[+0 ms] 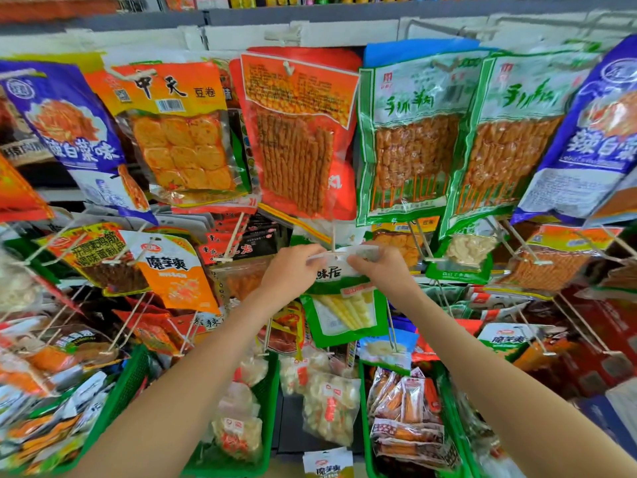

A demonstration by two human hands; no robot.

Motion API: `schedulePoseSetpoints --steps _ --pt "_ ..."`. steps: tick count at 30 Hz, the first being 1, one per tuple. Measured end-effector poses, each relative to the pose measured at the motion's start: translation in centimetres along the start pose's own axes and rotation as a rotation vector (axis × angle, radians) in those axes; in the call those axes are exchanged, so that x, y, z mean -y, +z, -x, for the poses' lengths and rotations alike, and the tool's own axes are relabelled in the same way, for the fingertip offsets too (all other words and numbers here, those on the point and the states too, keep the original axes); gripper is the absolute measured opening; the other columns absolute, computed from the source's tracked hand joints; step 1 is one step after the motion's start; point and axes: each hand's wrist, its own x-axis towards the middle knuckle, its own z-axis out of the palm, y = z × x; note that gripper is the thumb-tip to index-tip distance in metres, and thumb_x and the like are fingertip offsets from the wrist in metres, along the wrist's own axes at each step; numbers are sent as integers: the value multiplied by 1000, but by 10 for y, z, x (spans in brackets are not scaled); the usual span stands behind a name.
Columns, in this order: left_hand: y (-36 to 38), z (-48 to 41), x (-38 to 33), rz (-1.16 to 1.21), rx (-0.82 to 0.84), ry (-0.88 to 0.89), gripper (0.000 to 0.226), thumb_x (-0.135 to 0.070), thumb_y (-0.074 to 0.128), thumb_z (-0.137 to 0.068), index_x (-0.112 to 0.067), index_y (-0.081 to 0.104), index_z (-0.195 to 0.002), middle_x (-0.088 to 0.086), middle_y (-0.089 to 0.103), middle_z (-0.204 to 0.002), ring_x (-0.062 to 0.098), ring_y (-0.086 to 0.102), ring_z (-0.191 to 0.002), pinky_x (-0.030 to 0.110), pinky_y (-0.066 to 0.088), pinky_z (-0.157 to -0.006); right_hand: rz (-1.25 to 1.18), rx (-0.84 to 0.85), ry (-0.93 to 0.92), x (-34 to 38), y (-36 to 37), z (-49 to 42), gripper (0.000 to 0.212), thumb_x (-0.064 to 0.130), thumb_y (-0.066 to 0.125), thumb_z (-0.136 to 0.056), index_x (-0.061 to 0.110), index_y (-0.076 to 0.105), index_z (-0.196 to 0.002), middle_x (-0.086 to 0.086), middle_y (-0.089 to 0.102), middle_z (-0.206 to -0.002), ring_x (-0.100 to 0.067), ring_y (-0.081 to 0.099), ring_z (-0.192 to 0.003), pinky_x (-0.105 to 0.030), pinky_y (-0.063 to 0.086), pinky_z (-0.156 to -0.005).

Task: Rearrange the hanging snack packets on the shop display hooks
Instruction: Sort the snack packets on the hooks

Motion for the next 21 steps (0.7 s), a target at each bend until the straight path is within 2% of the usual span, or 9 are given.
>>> schedulePoseSetpoints --steps 2,4,6,8,11,13,16,18,21 --pt "0 0 1 -34 -3 -11 24 -30 50 -95 -22 64 -113 1 66 -114 21 61 -100 35 50 -83 -1 3 3 -1 3 0 6 20 68 -83 16 67 -86 -15 70 -87 -34 66 -82 -47 53 -71" --pt "-2 0 -1 -53 -18 -8 25 -28 50 -96 -20 63 -116 2 64 -118 22 61 -103 35 50 -85 -6 -3 -1 -2 4 -1 9 20 68 -83 13 67 -89 -14 71 -86 -33 67 -82 -50 54 -71" --pt "-2 -1 -5 -62 -41 -3 22 -28 50 -95 -21 65 -109 2 67 -109 21 63 -94 37 52 -78 1 -20 -11 -3 4 -2 9 20 67 -83 14 67 -89 -13 71 -86 -32 66 -81 -50 54 -72" --pt "-1 -1 -8 -70 -65 -30 18 -29 51 -94 -21 66 -98 2 68 -87 21 62 -72 35 50 -60 36 -44 -10 -4 5 -4 12 23 66 -84 14 65 -93 -14 70 -87 -33 65 -80 -48 53 -72" --pt "1 -3 -12 -109 -96 -141 17 -29 51 -94 -19 63 -90 1 57 -60 16 49 -48 26 31 -42 136 -62 6 -2 9 -12 20 26 62 -87 11 57 -98 -8 64 -79 -31 60 -71 -37 48 -55" --pt "2 -6 -11 -97 -121 -211 19 -26 48 -95 -16 64 -97 1 58 -62 13 45 -45 25 29 -40 183 -74 24 2 13 -19 16 24 58 -89 19 48 -101 -2 57 -73 -19 53 -62 -24 36 -48" --pt "1 -10 -12 -81 -168 -220 23 -23 48 -96 -14 64 -109 2 67 -88 13 55 -53 30 45 -47 251 -102 20 6 15 -29 11 19 54 -92 12 48 -85 -2 48 -66 -17 45 -56 -21 30 -45" --pt "-4 -11 -14 -129 -187 -246 22 -22 47 -96 -15 64 -109 3 64 -102 18 59 -68 31 46 -53 271 -106 29 11 15 -30 12 17 52 -92 6 54 -98 -5 55 -79 -16 48 -57 -23 36 -46" --pt "-17 -9 -19 -204 -223 -299 19 -19 45 -95 -15 63 -99 5 61 -96 20 55 -70 28 37 -52 363 -103 -19 21 12 -21 30 17 47 -94 5 54 -121 -12 58 -116 -19 54 -66 -27 43 -56"
